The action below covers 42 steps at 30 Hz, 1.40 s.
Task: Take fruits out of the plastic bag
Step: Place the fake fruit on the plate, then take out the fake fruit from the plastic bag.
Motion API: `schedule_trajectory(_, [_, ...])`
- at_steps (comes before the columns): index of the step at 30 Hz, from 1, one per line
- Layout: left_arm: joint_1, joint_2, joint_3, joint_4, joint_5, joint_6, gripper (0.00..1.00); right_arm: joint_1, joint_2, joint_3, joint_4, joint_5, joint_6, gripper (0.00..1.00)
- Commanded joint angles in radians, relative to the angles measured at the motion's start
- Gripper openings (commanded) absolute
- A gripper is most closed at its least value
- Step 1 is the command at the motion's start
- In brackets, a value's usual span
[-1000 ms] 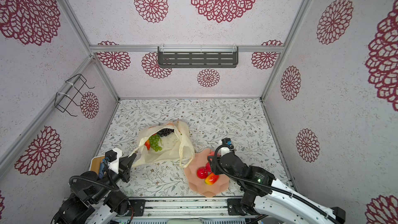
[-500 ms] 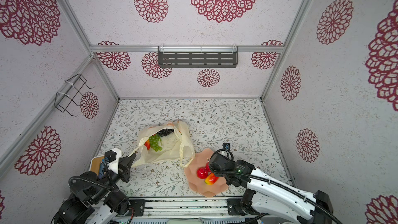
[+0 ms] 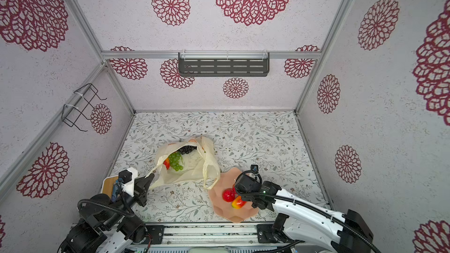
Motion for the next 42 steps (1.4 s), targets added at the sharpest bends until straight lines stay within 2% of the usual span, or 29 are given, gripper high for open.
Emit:
schedule_trajectory(1, [-0.009, -0.003, -0.002, 0.007, 0.008, -0.002, 0.0, -0.007, -0.007, 0.015, -0.001, -0.012, 0.001, 0.67])
schedule_trajectory(10, [-0.01, -0.001, -0.002, 0.006, 0.014, 0.004, 0.0, -0.008, -0.009, 0.089, -0.089, 0.007, -0.026, 0.72])
schedule_trajectory(15, [-0.01, -0.008, -0.002, 0.005, 0.012, 0.006, 0.0, -0.006, -0.011, 0.171, -0.071, 0.023, -0.127, 0.69])
schedule_trajectory(18, [-0.01, -0.011, -0.005, 0.006, 0.014, 0.008, 0.0, -0.002, -0.008, 0.207, 0.066, -0.007, -0.257, 0.64])
schedule_trajectory(22, [-0.01, -0.01, -0.008, 0.008, 0.022, 0.012, 0.0, 0.011, 0.038, 0.247, 0.375, -0.101, -0.481, 0.56])
schedule_trajectory(28, [-0.012, -0.013, -0.004, 0.007, 0.035, 0.018, 0.0, 0.018, 0.262, 0.337, 0.753, -0.299, -0.756, 0.46])
schedule_trajectory(35, [-0.012, -0.028, -0.005, 0.003, 0.035, 0.022, 0.0, 0.028, 0.569, 0.483, 0.97, -0.491, -0.925, 0.43])
schedule_trajectory(42, [-0.012, -0.043, -0.005, -0.002, 0.035, 0.024, 0.0, 0.041, 0.806, 0.526, 1.208, -0.582, -1.011, 0.45])
